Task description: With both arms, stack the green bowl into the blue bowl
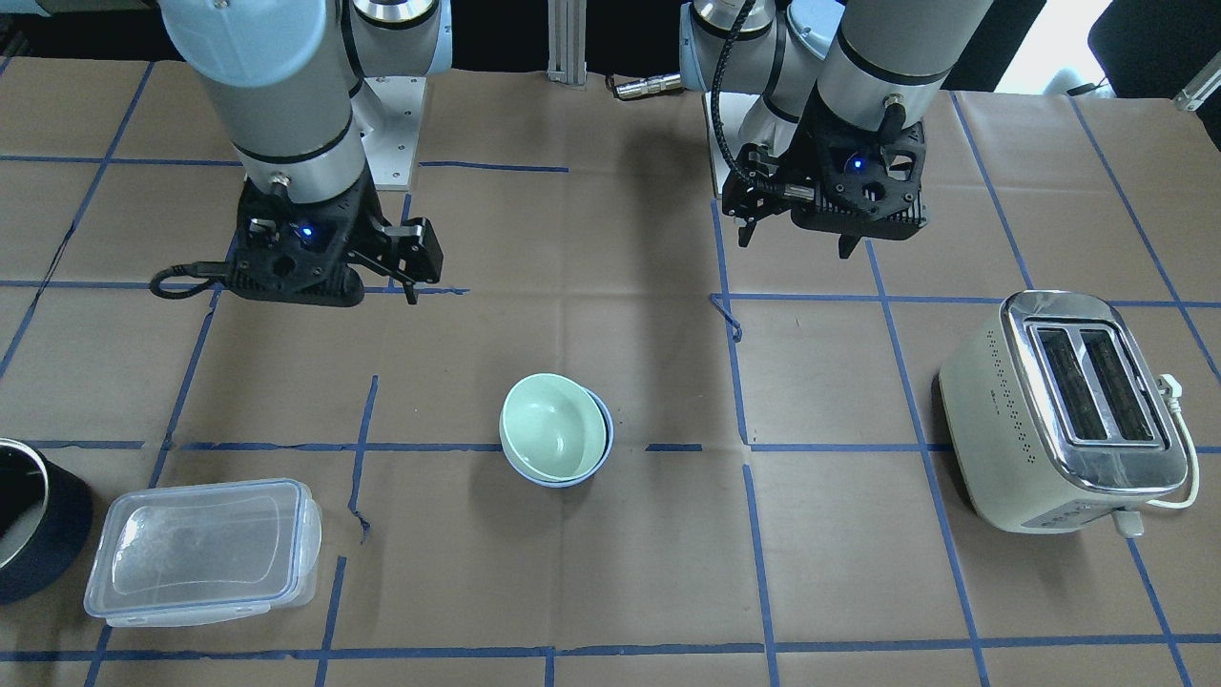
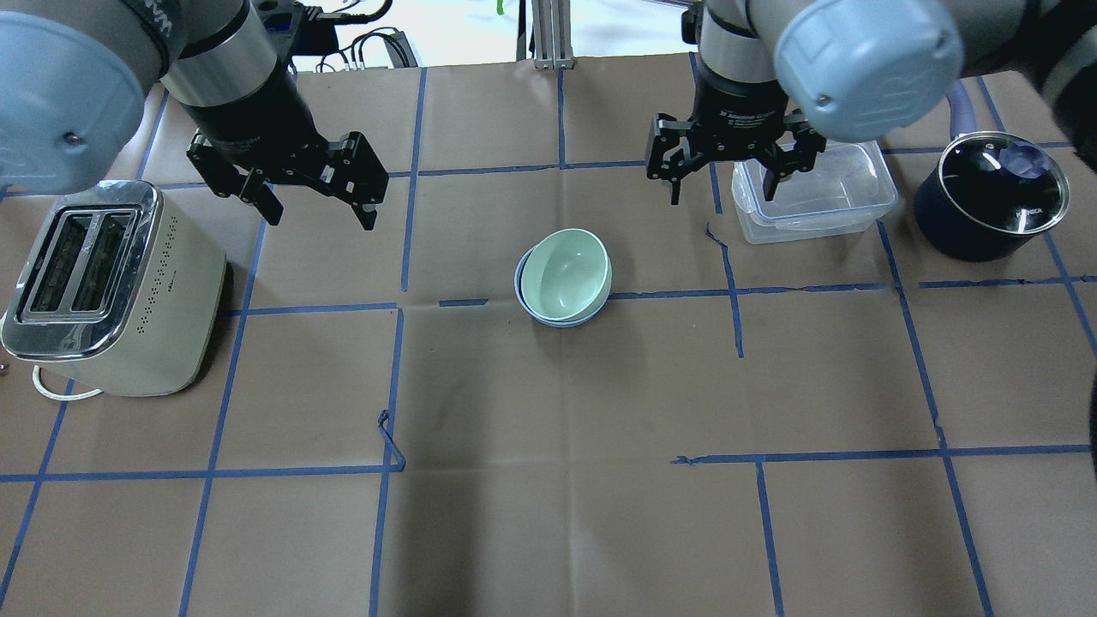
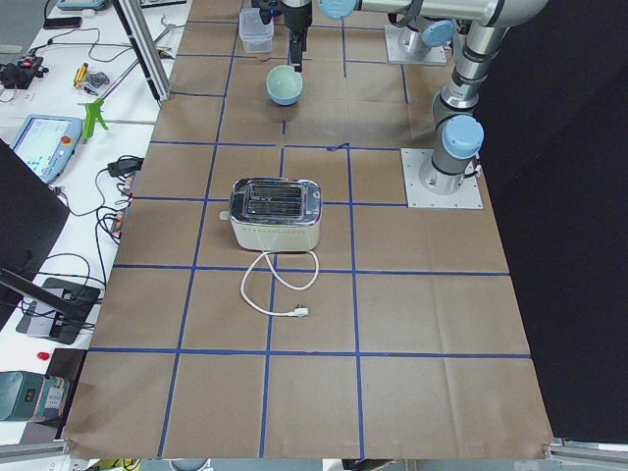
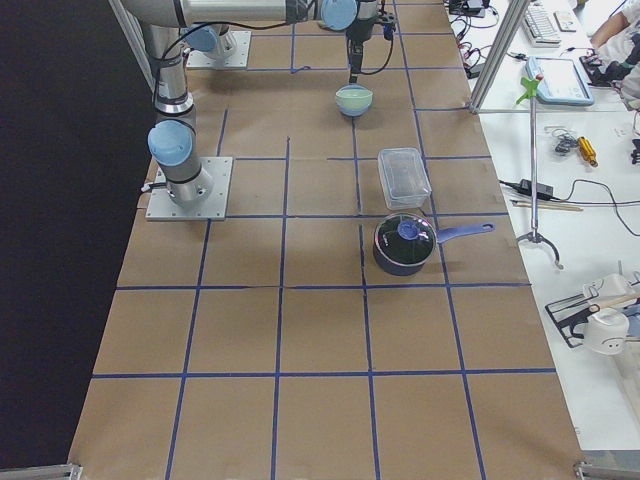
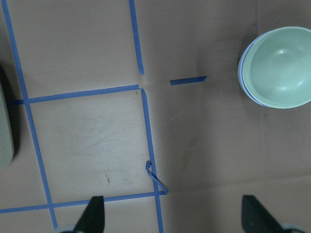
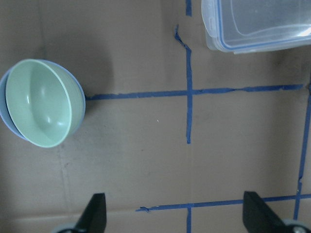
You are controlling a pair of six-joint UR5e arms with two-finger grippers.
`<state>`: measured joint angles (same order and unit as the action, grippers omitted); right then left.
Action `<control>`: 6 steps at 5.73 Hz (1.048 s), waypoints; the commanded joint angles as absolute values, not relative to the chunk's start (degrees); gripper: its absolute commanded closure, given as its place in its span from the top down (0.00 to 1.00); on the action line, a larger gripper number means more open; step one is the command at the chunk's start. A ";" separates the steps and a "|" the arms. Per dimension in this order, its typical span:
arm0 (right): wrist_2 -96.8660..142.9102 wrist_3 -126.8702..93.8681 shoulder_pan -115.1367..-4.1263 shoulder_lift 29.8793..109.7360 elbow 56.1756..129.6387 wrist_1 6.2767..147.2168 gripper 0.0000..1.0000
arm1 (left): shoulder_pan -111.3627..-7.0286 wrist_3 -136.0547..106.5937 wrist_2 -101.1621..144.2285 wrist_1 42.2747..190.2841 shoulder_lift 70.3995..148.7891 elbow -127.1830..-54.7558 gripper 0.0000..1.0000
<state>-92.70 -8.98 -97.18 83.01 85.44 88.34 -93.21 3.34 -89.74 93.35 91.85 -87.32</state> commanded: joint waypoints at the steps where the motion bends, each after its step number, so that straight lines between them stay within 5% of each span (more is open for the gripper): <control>1: -92.20 -1.97 -92.23 89.97 90.58 84.73 1.00 | -93.25 3.34 -89.82 93.43 91.85 -87.36 0.99; 6: -90.61 -1.93 -91.67 90.97 91.41 85.78 1.00 | -93.16 3.34 -89.74 93.34 91.85 -87.28 0.99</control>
<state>-90.75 -1.90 -91.63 90.96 91.42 85.78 -93.19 3.34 -89.74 93.36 91.85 -87.30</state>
